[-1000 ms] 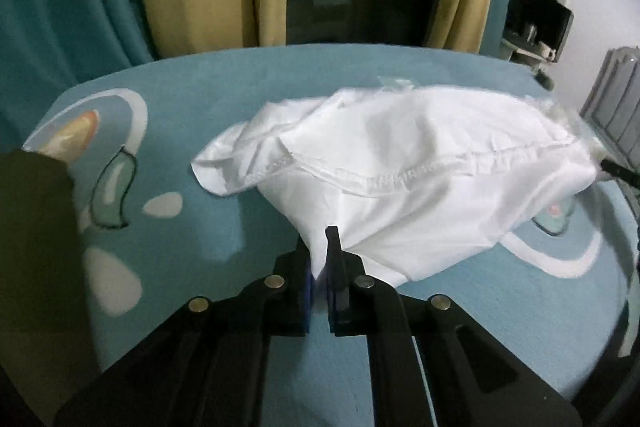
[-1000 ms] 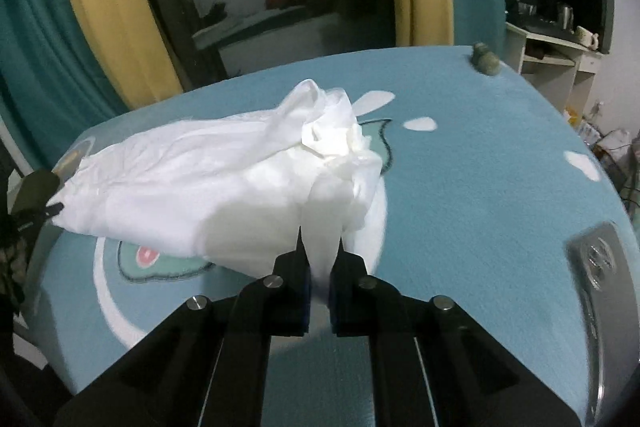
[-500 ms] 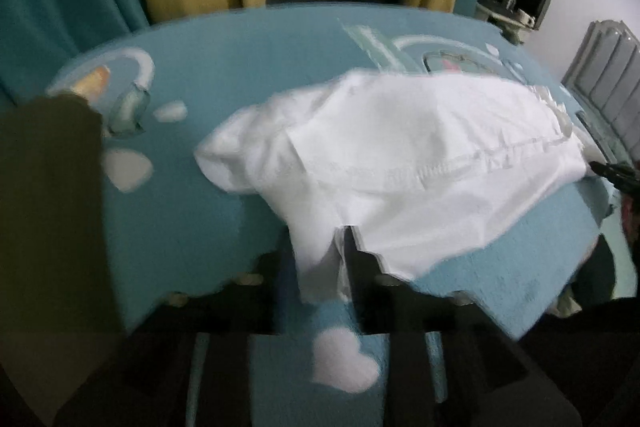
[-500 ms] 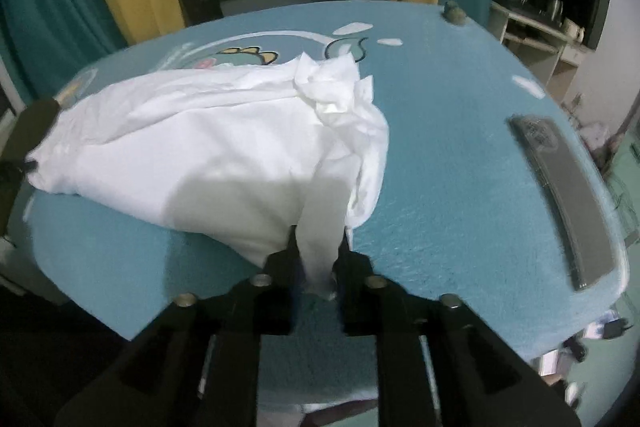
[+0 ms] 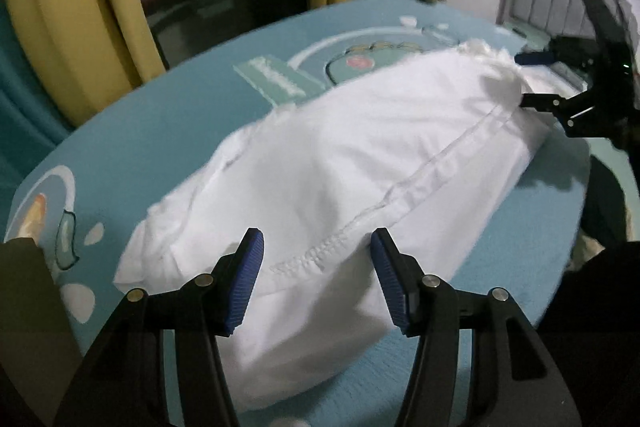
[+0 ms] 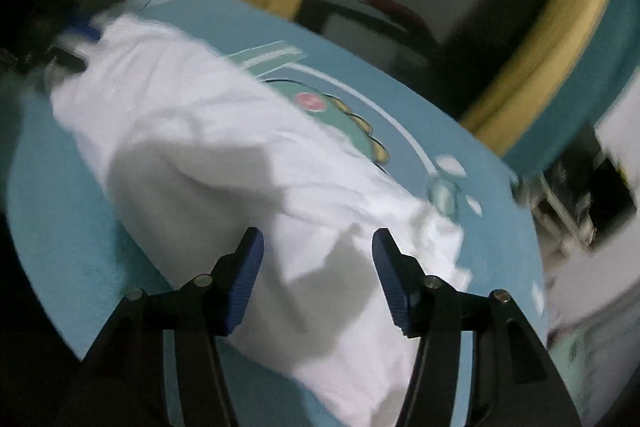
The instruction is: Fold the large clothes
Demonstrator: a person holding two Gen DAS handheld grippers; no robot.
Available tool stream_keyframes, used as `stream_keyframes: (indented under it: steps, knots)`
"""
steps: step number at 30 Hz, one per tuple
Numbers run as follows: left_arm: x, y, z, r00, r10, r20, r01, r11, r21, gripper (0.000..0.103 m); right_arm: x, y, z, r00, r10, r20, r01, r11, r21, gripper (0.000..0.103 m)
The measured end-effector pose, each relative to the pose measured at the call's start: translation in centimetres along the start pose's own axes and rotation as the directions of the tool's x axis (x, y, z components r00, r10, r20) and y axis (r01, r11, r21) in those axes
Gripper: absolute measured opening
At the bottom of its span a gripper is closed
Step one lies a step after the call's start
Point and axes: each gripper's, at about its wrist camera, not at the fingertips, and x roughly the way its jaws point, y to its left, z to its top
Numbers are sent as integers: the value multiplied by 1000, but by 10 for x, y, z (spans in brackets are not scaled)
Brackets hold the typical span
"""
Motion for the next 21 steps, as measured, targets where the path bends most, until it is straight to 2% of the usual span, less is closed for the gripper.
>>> stream_keyframes:
  steps: [2, 4, 5, 6, 7, 10, 13, 15, 18, 21]
  knots:
    - [6, 3, -1, 1000, -14, -9, 14, 1000, -3, 59, 5, 7, 3, 1000, -16, 7, 16, 998, -53, 56]
    - [5, 8, 0, 999, -32, 8, 33, 999, -8, 48, 8, 7, 11, 999, 13, 38, -11, 998, -63, 56]
    - [5, 9, 1, 999, -44, 20, 44, 999, -5, 26, 6, 6, 13, 998, 34, 54, -30, 998, -59, 43]
    - [4, 9, 4, 999, -31, 33, 31, 1000, 2, 4, 6, 4, 15, 996, 67, 65, -64, 997, -53, 25]
    - [4, 9, 6, 999, -10, 43, 10, 1000, 9, 3, 8, 1, 18, 993, 96, 61, -94, 995, -38, 2]
    - [-4, 9, 19, 995, 3, 97, -5, 1000, 16, 3, 15, -9, 27, 990, 125, 63, -126, 992, 12, 1]
    - [-5, 20, 33, 992, 2, 127, -3, 1000, 11, 3, 21, -36, 38, 981, 170, 97, -182, 975, 130, 1]
    - [1, 29, 46, 993, -12, 114, 12, 1000, 4, 3, 31, -51, 48, 982, 153, 108, -171, 968, 182, 1]
    - [10, 39, 60, 994, -59, 87, 60, 998, -16, 4, 40, -79, 62, 971, 184, 152, -220, 937, 271, 1]
    - [21, 46, 71, 996, -55, 69, 55, 998, -5, 4, 56, -95, 75, 973, 173, 153, -214, 924, 317, 1]
